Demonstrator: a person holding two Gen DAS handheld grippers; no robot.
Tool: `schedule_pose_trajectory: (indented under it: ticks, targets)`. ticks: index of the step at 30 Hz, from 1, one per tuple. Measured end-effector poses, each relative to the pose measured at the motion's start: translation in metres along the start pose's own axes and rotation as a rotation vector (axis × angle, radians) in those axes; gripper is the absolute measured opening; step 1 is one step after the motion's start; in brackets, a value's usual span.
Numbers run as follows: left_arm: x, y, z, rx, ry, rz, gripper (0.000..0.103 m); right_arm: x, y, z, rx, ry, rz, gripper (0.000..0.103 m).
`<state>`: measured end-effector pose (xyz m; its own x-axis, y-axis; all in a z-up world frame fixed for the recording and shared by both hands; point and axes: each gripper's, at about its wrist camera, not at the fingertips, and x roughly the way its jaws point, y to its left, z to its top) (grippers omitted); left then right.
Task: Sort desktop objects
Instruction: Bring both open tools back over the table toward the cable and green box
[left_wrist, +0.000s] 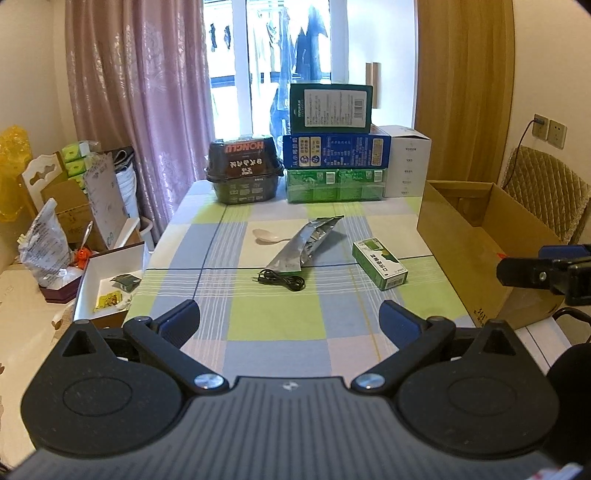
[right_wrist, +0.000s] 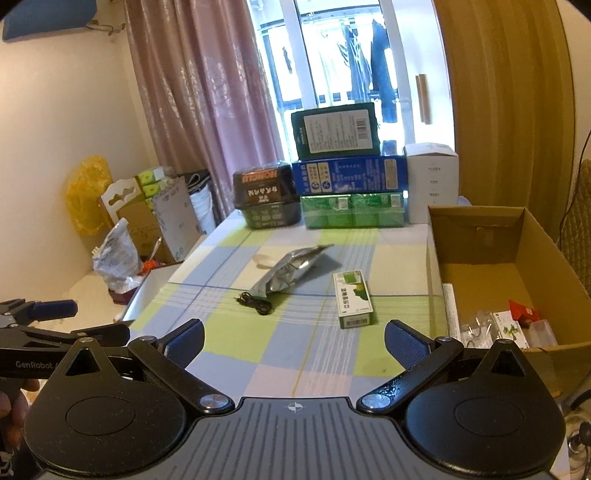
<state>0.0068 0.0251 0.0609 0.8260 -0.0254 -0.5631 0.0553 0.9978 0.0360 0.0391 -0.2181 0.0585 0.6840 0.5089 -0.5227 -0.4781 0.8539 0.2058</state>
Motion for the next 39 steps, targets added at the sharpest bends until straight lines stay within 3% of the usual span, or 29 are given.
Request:
schedule_pose_trajectory:
  ticks: [23, 28, 39]
  targets:
    - [0.190, 0.016, 0.019, 0.096, 0.120, -0.090, 0.101, 0.167, -0.040, 0.012, -0.035, 0.125, -0.102, 0.101]
    - [0.219, 0.015, 0.019, 0.132, 0.129, -0.074, 0.101, 0.197, -0.049, 0.007, -0.065, 0.138, -0.108, 0.101]
    - [0.256, 0.027, 0.017, 0.080, 0.155, -0.132, 0.101, 0.251, -0.067, 0.005, -0.085, 0.184, -0.120, 0.101]
